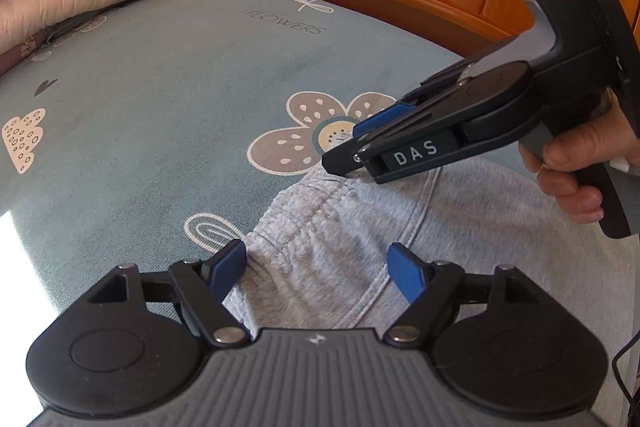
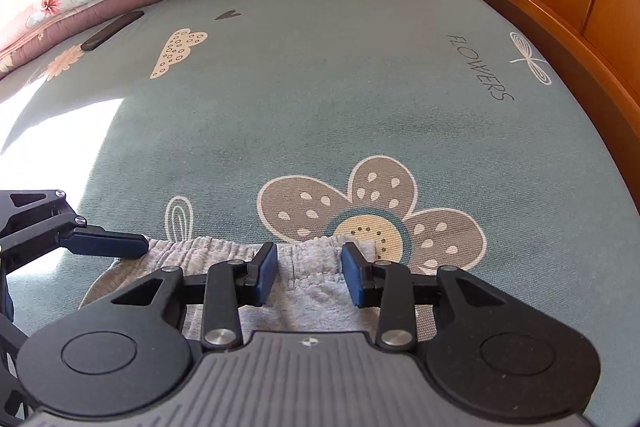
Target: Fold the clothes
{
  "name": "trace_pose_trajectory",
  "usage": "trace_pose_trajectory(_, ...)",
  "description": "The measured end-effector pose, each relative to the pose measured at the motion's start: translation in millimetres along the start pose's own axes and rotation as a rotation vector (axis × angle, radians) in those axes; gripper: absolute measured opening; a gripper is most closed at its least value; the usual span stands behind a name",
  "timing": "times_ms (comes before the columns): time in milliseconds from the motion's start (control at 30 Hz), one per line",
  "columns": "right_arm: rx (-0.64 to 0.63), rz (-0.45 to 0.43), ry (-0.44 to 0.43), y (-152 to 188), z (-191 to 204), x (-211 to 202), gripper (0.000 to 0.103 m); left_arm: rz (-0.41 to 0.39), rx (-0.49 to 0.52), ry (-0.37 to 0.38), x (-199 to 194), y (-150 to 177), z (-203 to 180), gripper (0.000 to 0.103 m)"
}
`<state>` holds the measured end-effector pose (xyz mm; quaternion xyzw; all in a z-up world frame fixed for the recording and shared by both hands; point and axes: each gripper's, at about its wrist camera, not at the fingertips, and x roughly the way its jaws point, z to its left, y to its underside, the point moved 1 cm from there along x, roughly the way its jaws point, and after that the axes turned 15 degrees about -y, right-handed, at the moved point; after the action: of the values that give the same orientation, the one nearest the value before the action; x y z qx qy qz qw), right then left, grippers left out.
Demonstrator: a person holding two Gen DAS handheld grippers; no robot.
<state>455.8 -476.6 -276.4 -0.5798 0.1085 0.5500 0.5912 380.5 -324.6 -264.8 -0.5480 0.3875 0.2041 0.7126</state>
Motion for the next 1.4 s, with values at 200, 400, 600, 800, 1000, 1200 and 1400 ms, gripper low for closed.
trace_pose_trajectory(200,0.114,-0.045,-0.045,-5.2,-8.1,-31.6,0.042,-0.052,0.004,0.098,-31.6,2.5,4.7,0.078)
trace_pose_trajectory(400,0.181,-0.018,-0.054,13.5,-7.4,-71.5,0.042,-0.045,0.084,0.239,-53.2,20.3,-8.4,0.079)
trace_pose_trajectory(600,0.212,0.079,-0.017,44.7,-17.5,-60.9,0.042,0.007,0.081,0.219,-42.6,39.8,-2.6,0.078)
trace_pose_trajectory(800,0.214,0.031,-0.012,46.7,-18.1,-76.7,0.042,-0.070,0.162,0.273,-77.2,33.7,-11.7,0.078)
trace_pose_trajectory(1000,0.104,0.120,-0.035,66.0,9.3,-95.1,0.042,-0.088,0.307,0.434,-91.5,43.3,-50.6,0.078)
trace_pose_trajectory(1200,0.064,0.172,-0.013,88.1,13.6,-76.3,0.048,-0.018,0.439,0.401,-72.6,69.2,-68.6,0.078)
trace_pose_trajectory(1400,0.101,0.100,-0.003,80.1,17.0,-96.6,0.050,-0.023,0.427,0.424,-87.5,60.1,-61.2,0.078)
